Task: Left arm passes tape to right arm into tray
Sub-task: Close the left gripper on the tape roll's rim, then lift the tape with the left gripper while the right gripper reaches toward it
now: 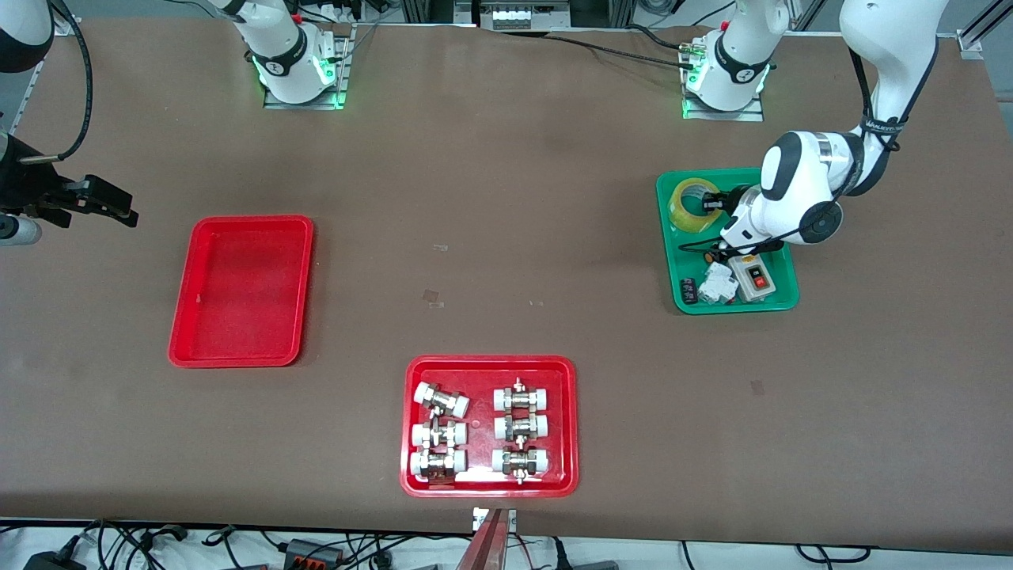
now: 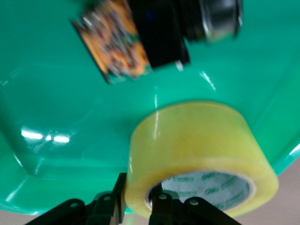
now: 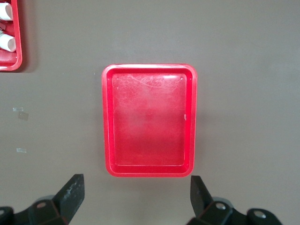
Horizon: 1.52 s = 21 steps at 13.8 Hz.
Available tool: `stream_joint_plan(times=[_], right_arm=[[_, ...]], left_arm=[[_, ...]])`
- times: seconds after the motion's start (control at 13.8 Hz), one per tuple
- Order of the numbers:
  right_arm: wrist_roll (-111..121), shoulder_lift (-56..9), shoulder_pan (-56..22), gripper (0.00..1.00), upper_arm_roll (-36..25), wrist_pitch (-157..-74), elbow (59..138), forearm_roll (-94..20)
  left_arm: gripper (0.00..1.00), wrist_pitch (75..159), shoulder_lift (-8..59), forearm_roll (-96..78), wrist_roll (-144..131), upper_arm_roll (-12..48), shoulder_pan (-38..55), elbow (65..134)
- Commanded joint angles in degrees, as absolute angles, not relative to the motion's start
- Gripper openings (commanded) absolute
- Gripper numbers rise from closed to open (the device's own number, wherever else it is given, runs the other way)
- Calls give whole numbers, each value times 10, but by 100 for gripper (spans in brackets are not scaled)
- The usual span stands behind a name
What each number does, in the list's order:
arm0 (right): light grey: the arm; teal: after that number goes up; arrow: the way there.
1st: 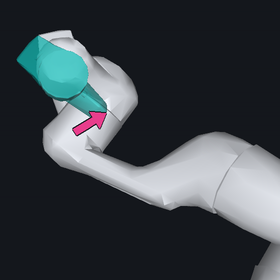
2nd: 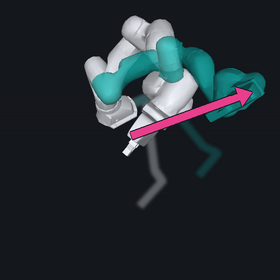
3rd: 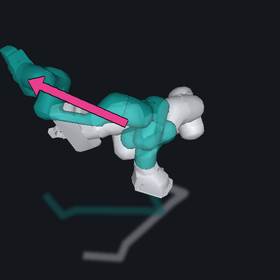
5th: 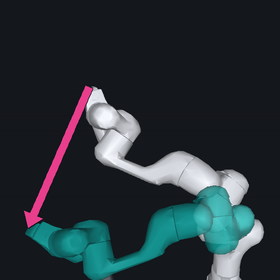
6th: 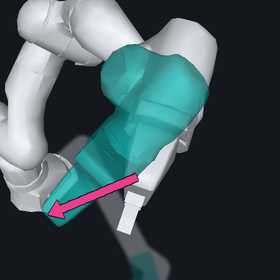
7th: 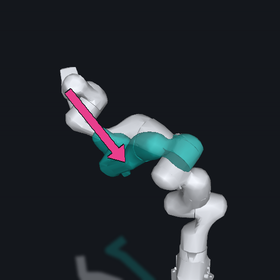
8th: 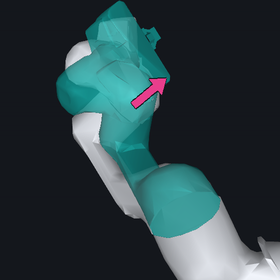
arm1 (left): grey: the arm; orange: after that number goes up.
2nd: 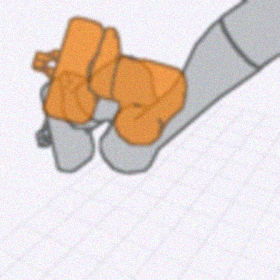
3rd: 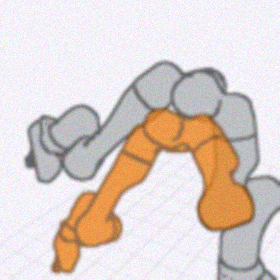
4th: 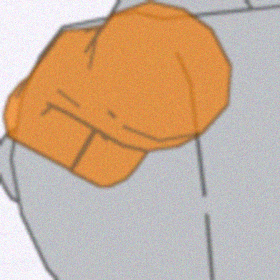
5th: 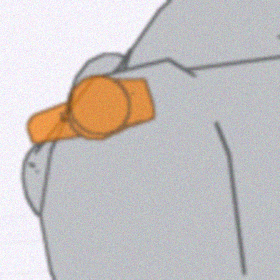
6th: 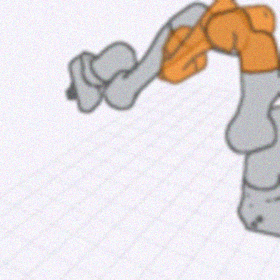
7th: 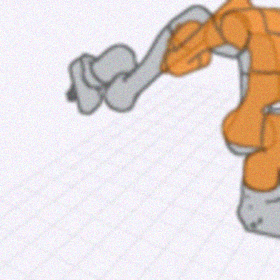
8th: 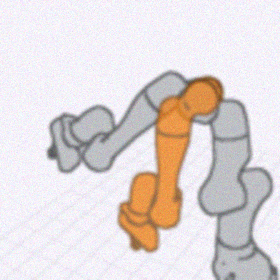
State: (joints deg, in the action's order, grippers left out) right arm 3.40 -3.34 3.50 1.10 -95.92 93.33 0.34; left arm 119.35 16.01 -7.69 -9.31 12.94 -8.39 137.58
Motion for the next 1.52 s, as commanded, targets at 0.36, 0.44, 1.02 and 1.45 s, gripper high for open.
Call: stream_joint_plan(times=[0.36,0.44,1.02,1.45], right_arm=[[40,-26,33,100,14,-953,932,3],[40,-26,33,100,14,-952,933,3],[54,-95,19,100,13,-888,928,-8],[62,-102,1,100,17,-860,917,-149]], left_arm=[[2,989,152,-82,-65,132,-89,1172],[2,962,152,-82,-69,133,-82,1134],[0,939,215,-208,-181,144,127,889],[0,1038,271,-367,-225,144,212,762]])
